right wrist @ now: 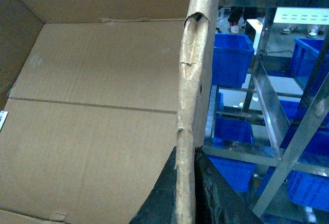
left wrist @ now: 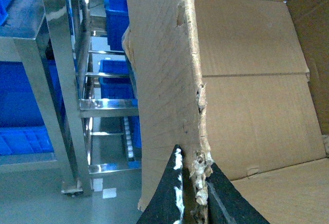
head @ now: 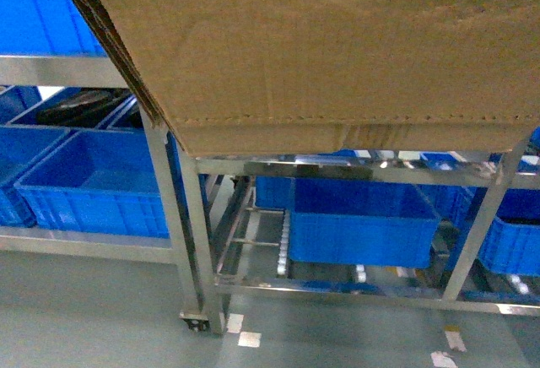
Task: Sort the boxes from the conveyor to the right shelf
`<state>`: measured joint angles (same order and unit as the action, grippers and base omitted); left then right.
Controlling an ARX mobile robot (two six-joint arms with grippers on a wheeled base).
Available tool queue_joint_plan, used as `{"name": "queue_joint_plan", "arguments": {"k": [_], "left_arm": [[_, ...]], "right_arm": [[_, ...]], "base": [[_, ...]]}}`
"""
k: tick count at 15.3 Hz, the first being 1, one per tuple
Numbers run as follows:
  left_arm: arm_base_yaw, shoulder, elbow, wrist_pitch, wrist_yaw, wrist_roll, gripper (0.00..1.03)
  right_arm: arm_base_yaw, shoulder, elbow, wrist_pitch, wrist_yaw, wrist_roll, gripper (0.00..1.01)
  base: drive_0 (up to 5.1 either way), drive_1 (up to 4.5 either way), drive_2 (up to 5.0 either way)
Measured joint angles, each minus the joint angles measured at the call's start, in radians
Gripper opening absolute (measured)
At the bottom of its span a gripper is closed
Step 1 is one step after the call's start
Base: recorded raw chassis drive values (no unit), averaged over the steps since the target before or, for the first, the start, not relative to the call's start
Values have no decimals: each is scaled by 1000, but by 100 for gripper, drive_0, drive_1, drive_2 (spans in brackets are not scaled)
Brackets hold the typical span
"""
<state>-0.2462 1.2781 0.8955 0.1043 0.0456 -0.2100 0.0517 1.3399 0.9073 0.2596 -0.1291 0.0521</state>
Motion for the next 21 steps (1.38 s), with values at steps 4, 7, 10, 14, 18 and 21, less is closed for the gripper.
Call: {"name": "queue_joint_plan", "arguments": {"k": [4,7,10,14,18,21], "left_arm": [[0,0,-1,-3,1,0,3],[0,0,-1,3,0,0,3],[0,0,0,8,0,0,3],[0,0,1,6,-1,0,3],[0,0,0,2,0,0,3],[0,0,0,2,-1,0,3]], "right_arm": [[0,0,0,-3,0,0,4],[0,0,0,4,-1,0,4],[0,0,1,8,0,0,4],[0,0,1,5,0,0,4],[0,0,0,4,0,0,4],[0,0,0,3,-1,0,4]], "base": [[0,0,0],[0,0,0],[0,0,0],[0,0,0],[0,0,0],[0,0,0]]}}
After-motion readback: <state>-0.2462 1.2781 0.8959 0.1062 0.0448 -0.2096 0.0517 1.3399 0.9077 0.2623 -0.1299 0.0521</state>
